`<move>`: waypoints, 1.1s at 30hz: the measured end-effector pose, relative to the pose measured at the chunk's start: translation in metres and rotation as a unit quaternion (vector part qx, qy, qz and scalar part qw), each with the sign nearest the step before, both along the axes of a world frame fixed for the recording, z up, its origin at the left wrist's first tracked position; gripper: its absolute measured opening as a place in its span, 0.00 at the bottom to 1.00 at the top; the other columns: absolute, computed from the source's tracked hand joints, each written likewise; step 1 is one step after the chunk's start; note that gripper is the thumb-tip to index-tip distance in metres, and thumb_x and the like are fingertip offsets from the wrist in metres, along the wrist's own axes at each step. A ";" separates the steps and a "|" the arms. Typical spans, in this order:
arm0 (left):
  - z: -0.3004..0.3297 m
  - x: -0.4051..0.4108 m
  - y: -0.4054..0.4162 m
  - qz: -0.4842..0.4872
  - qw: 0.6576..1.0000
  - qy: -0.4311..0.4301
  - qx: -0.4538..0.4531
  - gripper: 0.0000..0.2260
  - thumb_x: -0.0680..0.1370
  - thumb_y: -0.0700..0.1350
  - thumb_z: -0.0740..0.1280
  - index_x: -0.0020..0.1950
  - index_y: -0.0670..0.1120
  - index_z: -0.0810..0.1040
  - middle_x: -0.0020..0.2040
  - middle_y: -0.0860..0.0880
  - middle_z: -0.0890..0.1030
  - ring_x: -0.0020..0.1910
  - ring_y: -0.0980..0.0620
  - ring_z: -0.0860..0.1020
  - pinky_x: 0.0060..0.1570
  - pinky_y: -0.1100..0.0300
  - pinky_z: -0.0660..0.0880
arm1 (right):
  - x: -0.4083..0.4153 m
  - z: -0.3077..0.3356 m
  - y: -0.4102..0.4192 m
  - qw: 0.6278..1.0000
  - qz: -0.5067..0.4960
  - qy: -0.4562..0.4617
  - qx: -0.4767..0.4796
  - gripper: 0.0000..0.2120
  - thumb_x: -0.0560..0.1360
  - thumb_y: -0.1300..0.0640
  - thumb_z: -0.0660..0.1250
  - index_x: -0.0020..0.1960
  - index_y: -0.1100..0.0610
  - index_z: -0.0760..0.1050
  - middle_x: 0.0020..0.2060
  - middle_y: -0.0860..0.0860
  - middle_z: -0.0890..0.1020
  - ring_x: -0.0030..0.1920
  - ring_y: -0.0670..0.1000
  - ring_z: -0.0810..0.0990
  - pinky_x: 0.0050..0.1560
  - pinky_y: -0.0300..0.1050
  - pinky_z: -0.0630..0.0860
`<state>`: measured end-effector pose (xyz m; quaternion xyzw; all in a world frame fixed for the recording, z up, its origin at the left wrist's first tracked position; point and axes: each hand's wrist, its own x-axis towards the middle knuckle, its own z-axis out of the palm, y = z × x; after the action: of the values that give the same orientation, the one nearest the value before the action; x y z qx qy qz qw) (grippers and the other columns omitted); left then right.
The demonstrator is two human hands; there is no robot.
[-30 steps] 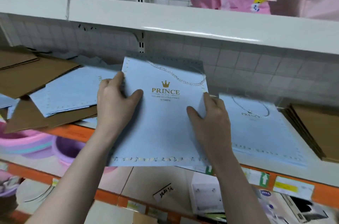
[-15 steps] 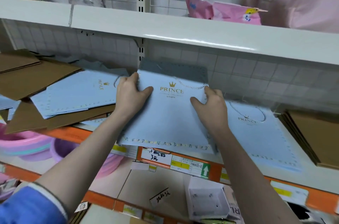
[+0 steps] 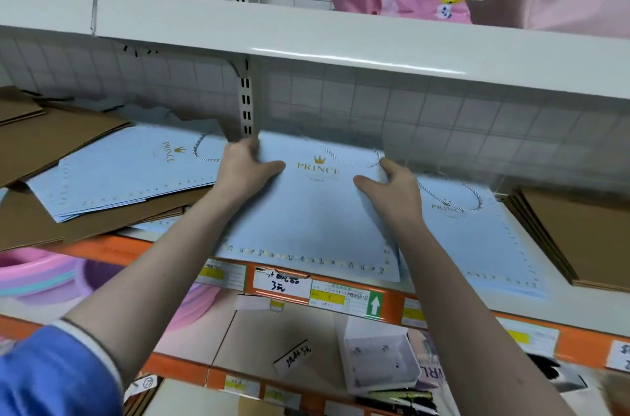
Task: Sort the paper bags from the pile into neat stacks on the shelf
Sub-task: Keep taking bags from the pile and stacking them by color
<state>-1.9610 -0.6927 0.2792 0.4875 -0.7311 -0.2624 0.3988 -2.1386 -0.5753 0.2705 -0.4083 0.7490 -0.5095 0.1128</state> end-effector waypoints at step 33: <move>-0.064 0.081 0.041 0.027 0.966 0.163 0.197 0.18 0.70 0.37 0.74 0.59 0.41 0.78 0.53 0.43 0.81 0.48 0.44 0.80 0.51 0.51 0.78 | 0.032 -0.052 0.005 0.885 0.288 -0.363 0.052 0.09 0.77 0.51 0.64 0.53 0.52 0.80 0.50 0.50 0.84 0.50 0.51 0.83 0.52 0.47 0.77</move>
<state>-1.8805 -0.6514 0.2150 0.5269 -0.5759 -0.4667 0.4158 -2.1070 -0.5700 0.2180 -0.3856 0.5310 -0.5273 0.5397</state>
